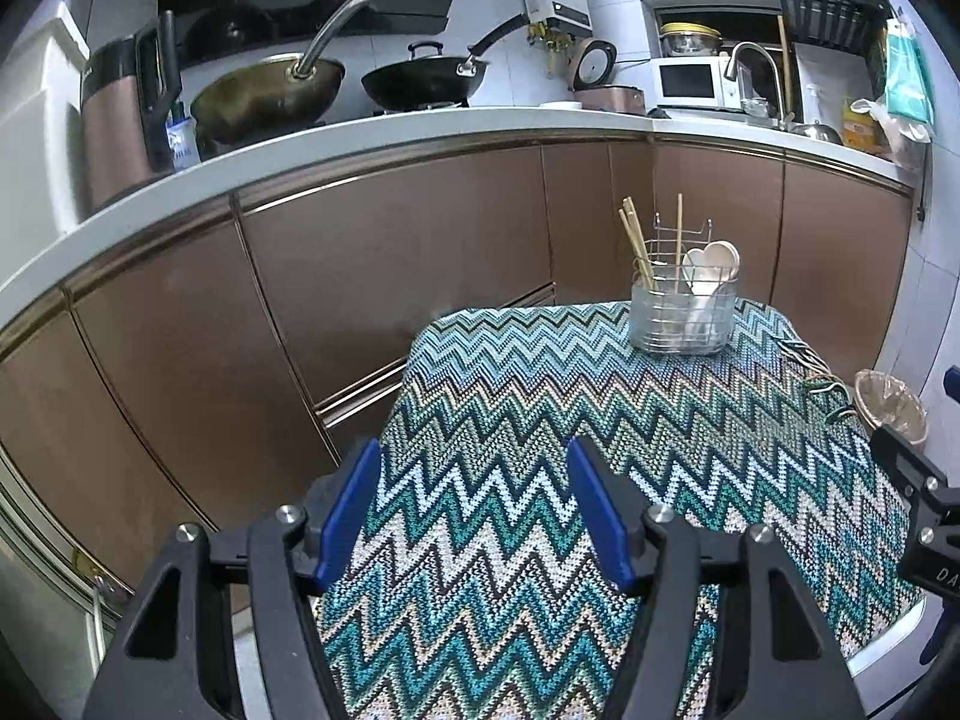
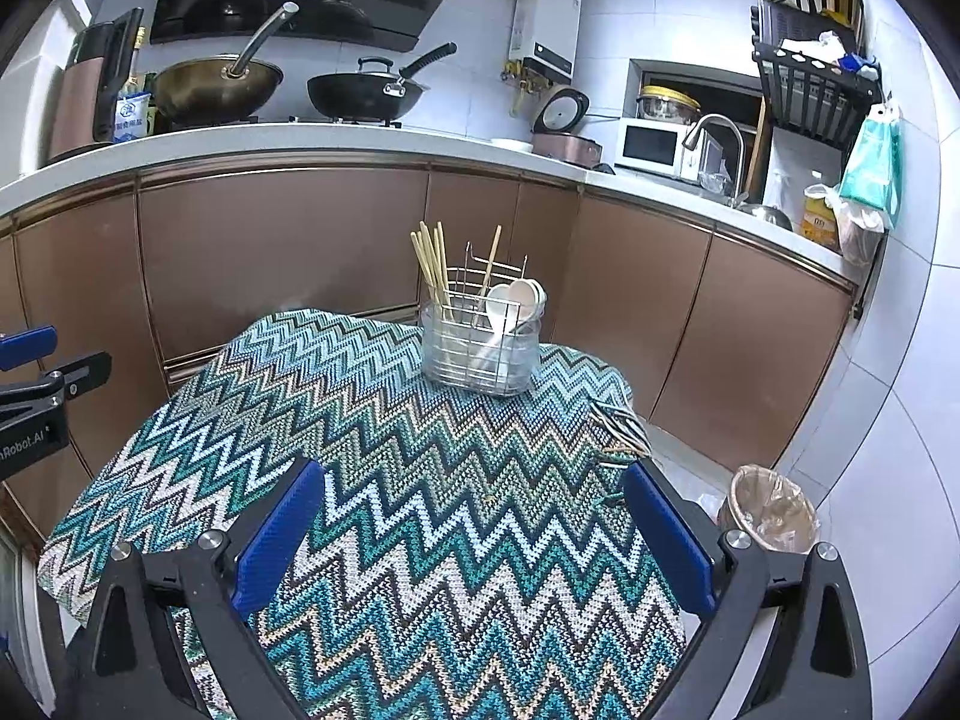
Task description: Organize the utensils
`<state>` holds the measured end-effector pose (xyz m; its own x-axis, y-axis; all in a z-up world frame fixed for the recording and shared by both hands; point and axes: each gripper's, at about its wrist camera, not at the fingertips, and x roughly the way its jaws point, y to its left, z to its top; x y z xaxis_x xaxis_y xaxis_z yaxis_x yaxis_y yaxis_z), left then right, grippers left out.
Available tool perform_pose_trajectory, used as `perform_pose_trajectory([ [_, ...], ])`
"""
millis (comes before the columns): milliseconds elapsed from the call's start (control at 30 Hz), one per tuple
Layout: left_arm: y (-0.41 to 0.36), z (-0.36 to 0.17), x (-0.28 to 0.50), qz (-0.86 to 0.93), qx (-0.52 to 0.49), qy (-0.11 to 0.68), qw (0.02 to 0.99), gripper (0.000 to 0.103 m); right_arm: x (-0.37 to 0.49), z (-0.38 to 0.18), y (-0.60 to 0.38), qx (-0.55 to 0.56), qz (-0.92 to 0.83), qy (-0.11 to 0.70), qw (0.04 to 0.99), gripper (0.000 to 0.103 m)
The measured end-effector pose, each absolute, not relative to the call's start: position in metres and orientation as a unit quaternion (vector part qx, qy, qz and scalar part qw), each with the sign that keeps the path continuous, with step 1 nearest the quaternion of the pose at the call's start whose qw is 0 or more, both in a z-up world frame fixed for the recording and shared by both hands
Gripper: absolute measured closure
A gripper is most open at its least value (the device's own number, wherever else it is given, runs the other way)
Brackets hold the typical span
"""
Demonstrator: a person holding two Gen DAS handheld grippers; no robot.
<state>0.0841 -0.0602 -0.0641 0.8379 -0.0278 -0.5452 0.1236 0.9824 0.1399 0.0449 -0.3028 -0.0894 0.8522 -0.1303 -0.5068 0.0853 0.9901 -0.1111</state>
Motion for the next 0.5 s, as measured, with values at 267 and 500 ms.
perform_pose_trajectory([
  [267,-0.057,-0.077,0.101,-0.044,0.069,0.302,0.95,0.041,0.055,-0.101,-0.312,-0.038,-0.066,0.284,0.956,0.002],
  [500,-0.057,-0.089,0.114,-0.048,0.068,0.319,0.944,0.041,0.063,-0.111,-0.319,-0.037,-0.075,0.298,0.951,0.002],
])
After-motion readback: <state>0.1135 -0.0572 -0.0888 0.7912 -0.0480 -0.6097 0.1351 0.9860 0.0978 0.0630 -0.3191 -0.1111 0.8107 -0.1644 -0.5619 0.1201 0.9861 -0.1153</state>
